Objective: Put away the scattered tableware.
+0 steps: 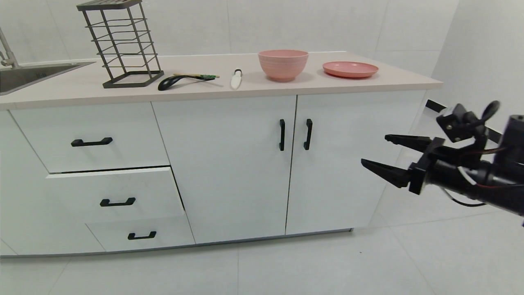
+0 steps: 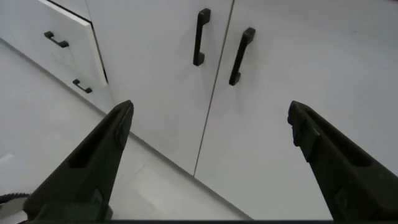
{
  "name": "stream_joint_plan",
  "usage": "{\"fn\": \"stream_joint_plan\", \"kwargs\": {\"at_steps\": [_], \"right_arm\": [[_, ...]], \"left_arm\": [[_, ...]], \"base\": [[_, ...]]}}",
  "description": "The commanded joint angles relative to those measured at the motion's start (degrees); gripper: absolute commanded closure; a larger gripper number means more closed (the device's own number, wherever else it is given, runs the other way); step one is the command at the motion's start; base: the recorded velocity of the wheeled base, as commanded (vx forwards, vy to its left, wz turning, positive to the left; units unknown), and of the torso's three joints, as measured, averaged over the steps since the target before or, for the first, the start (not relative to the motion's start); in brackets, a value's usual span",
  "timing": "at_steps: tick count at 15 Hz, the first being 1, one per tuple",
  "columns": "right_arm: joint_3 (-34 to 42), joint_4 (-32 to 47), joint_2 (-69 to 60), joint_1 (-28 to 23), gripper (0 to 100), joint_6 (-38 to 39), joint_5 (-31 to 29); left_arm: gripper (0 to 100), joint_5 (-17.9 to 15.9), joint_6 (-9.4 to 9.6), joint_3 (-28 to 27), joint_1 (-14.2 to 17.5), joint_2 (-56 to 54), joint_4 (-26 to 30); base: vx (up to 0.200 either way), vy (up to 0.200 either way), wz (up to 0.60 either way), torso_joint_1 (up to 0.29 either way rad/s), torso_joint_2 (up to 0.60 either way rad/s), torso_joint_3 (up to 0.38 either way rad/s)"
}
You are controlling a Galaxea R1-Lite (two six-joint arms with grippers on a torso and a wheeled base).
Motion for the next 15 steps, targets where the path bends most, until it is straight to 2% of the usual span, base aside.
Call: {"fn": "stream_joint_plan", "kwargs": {"at_steps": [1,5,7,9,11,12,13,14,15], "right_arm": [[-8.10,-4.09,14.33,3.18,0,-0.49,0.60],[-20.32,-4.88,23.91,12.32,0,0.83,-0.11],[-22.08,-4.97,26.28,12.32,0,1.44,-0.11],[-21.64,-5.94,26.46,9.42,0,1.09,-0.11],[-20.23,-6.73,25.49,7.57,0,1.09,-0.11],[-18.21,-6.99,23.65,7.22,0,1.00,-0.11],[-16.19,-7.26,22.42,7.05,0,1.00,-0.11],[-15.31,-7.87,22.42,6.34,0,1.00,-0.11],[-14.69,-8.57,22.33,6.17,0,1.00,-0.19]], "left_arm": [[0,0.02,0.02,0.00,0.01,0.00,-0.02],[0,0.28,-0.68,0.00,0.01,0.00,-0.11],[0,0.28,-1.39,0.00,0.01,0.00,-0.19],[0,-0.42,-1.65,0.00,0.01,0.00,-0.19],[0,-3.23,-1.21,0.00,0.01,0.00,-0.98],[0,-3.67,-1.65,-4.48,0.10,0.18,-10.21],[0,-6.31,-1.47,-13.27,1.07,3.87,-17.77],[0,-10.09,-1.56,-19.60,1.68,8.26,-18.30],[0,-13.52,-2.00,-21.97,1.33,9.84,-17.33]], "base": [[0.000,0.000,0.00,0.000,0.00,0.000],[0.000,0.000,0.00,0.000,0.00,0.000],[0.000,0.000,0.00,0.000,0.00,0.000],[0.000,0.000,0.00,0.000,0.00,0.000],[0.000,0.000,0.00,0.000,0.00,0.000],[0.000,0.000,0.00,0.000,0.00,0.000],[0.000,0.000,0.00,0.000,0.00,0.000],[0.000,0.000,0.00,0.000,0.00,0.000],[0.000,0.000,0.00,0.000,0.00,0.000]]}}
